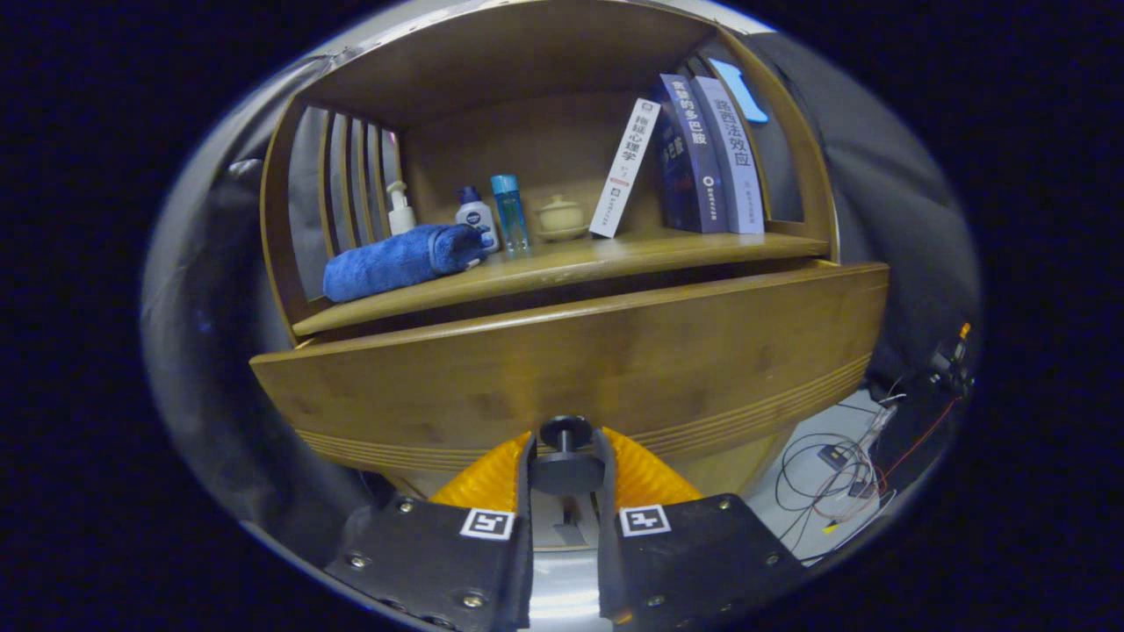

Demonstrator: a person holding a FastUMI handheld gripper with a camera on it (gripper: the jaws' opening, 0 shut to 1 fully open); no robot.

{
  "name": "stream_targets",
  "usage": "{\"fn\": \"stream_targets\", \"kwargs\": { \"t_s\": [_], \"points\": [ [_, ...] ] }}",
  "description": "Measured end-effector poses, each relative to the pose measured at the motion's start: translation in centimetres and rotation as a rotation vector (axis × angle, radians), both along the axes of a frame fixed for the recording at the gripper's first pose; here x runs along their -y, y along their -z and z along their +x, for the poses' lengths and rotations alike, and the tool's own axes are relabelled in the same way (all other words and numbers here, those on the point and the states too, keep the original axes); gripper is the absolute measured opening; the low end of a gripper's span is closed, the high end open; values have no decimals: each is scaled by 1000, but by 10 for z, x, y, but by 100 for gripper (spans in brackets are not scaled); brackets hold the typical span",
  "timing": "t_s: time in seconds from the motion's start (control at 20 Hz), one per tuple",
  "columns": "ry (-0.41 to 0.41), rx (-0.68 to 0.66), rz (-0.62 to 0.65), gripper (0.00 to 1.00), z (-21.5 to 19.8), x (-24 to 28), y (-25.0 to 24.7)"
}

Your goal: Pull open the drawer, take out the items inside it, and place them on the countertop above the cabinet.

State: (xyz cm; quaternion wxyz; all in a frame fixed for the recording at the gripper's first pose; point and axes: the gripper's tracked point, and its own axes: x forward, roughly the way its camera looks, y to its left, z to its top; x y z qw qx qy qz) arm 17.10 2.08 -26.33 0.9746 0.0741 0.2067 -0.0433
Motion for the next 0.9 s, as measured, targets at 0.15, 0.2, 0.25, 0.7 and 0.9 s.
{"fn": "stream_targets", "kwargs": {
  "t_s": [0.15,0.2,0.25,0.7,0.9],
  "points": [
    [8,6,-5,30,-9,0,-1],
    [7,9,-9,30,-13,0,-2],
    [9,17,-5,30,-17,-1,-2],
    [66,59,29,30,-52,0,-4],
    [86,69,35,29,-69,0,-2]
  ]
}}
